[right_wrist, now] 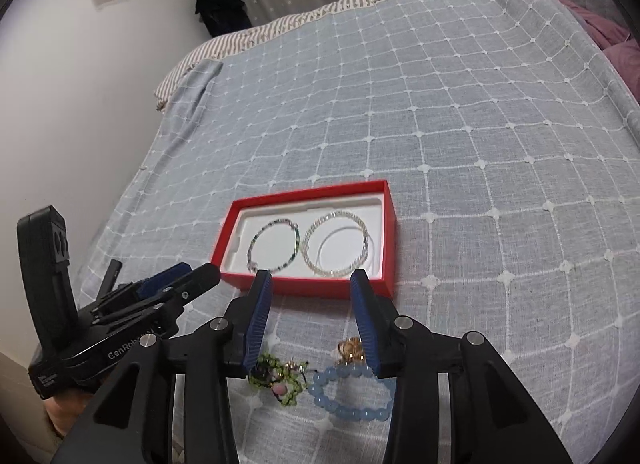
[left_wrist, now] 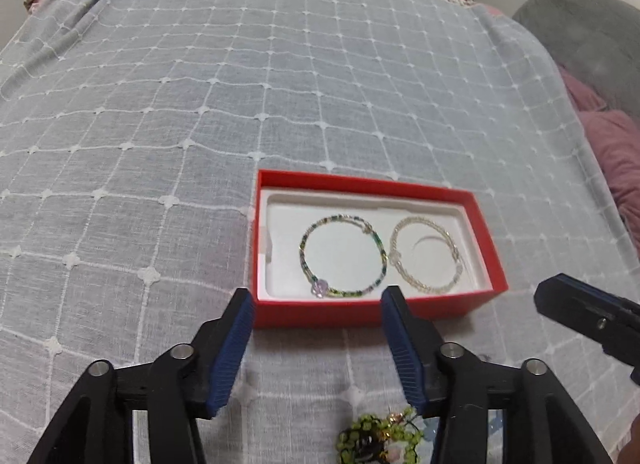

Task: Organize jewelry
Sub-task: 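Grasp the green bead bracelet with the left tool while the right tool approaches the blue bracelet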

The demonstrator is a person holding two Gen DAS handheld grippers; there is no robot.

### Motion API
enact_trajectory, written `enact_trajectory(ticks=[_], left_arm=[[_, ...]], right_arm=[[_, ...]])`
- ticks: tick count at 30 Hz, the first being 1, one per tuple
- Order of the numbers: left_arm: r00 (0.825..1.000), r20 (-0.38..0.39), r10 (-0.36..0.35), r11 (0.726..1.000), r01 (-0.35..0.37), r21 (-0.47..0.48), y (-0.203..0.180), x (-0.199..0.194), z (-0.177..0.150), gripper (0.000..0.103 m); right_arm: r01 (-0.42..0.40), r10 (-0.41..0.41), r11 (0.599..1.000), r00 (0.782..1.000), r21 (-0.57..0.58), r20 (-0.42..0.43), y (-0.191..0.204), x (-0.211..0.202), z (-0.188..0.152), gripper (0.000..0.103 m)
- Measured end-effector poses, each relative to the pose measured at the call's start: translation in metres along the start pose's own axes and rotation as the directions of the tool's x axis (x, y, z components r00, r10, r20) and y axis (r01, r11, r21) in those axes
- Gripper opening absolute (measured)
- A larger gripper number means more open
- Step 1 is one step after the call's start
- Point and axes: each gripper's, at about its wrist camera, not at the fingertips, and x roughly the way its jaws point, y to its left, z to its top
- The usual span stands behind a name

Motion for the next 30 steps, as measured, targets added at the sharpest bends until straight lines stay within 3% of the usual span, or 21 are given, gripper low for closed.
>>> enact_trajectory(ticks=[4,17,20,24,30], left_arm=[[1.000,-0.013,0.010,1.000,-0.010,0.015,-0.003,-0.004,-0.009,0.065],[0.993,-0.116,-0.022,1.000,0.024,0.017,0.002,0.000,-0.045,0.064],[0.988,-0.145,-0.043,0.999,0.047,0.024,0.000,0.003,-0.052,0.052],[0.982,-0.171,-0.084,0.996,0.084,-0.006,0.003,0.005,-0.058,0.050],[0.973,-0.201,-0.117,0.993,0.112,-0.034,0.006,0.009,-0.065,0.038]], right_arm=[[0.037,-0.037,0.999,0.999,-0.034,-0.024,0.002,-0.004,-0.014,0.048],[0.084,-0.085,0.996,0.993,-0.024,-0.084,-0.011,-0.012,-0.037,0.055],[0.076,-0.073,0.997,0.989,0.018,-0.125,-0.019,-0.007,-0.042,0.055],[0.068,-0.058,0.996,0.983,0.051,-0.177,-0.025,-0.001,-0.048,0.055],[0.084,-0.069,0.994,0.977,0.070,-0.199,-0.030,0.001,-0.052,0.055]])
